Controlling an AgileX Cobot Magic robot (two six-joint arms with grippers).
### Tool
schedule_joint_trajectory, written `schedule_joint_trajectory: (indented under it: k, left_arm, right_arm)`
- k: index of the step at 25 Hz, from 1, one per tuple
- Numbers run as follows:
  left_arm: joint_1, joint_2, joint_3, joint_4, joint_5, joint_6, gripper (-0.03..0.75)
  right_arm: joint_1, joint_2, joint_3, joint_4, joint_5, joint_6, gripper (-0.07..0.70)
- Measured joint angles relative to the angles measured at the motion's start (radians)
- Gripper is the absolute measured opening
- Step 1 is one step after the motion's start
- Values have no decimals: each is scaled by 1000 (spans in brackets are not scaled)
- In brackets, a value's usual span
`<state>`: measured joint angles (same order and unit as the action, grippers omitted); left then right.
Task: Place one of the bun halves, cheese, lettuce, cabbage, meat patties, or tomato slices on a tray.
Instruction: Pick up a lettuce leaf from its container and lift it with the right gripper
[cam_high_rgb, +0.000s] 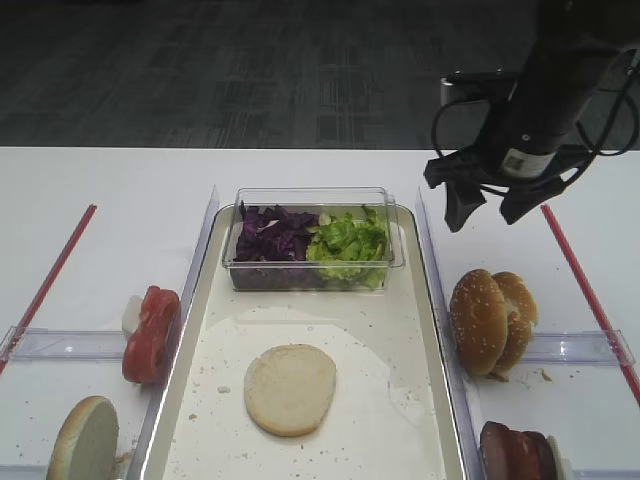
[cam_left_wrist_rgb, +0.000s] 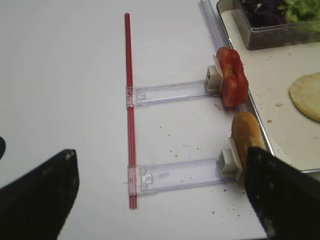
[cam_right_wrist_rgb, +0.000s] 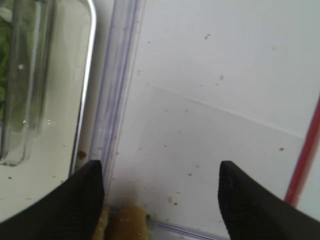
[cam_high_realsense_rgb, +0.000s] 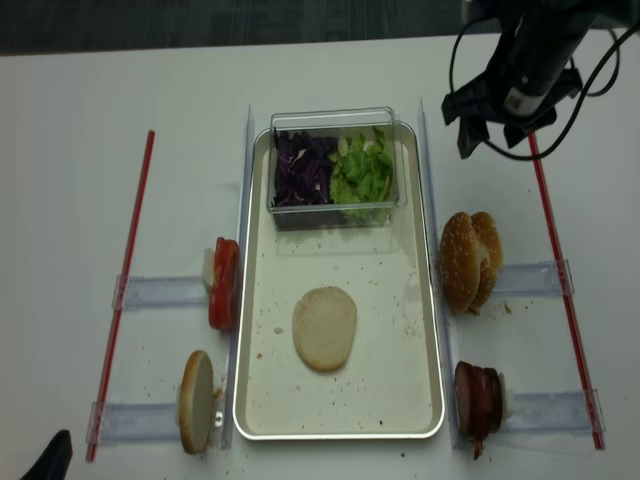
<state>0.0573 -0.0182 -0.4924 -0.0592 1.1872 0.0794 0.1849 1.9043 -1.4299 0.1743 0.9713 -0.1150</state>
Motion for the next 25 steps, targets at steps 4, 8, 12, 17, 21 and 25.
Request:
schedule_joint_trajectory:
  k: [4,8,12,17,21,25]
  left_arm:
    - [0,0,0,0,0,0,617]
    - [0,0,0,0,0,0,617]
    - [0,0,0,0,0,0,617]
    - [0,0,0,0,0,0,617]
    - [0,0,0,0,0,0,617]
    - [0,0,0,0,0,0,617]
  right_arm:
    - [81,22,-4,0,-25,-1,512]
    - [153,49,-41,2,-30,-1,512]
    - [213,68,-95,2,-30,-1,512]
    - [265,95,-150,5,-30,-1,510]
    - [287,118,-178,10,-19,-1,509]
    - [305,138,-206,14,-7,-1,509]
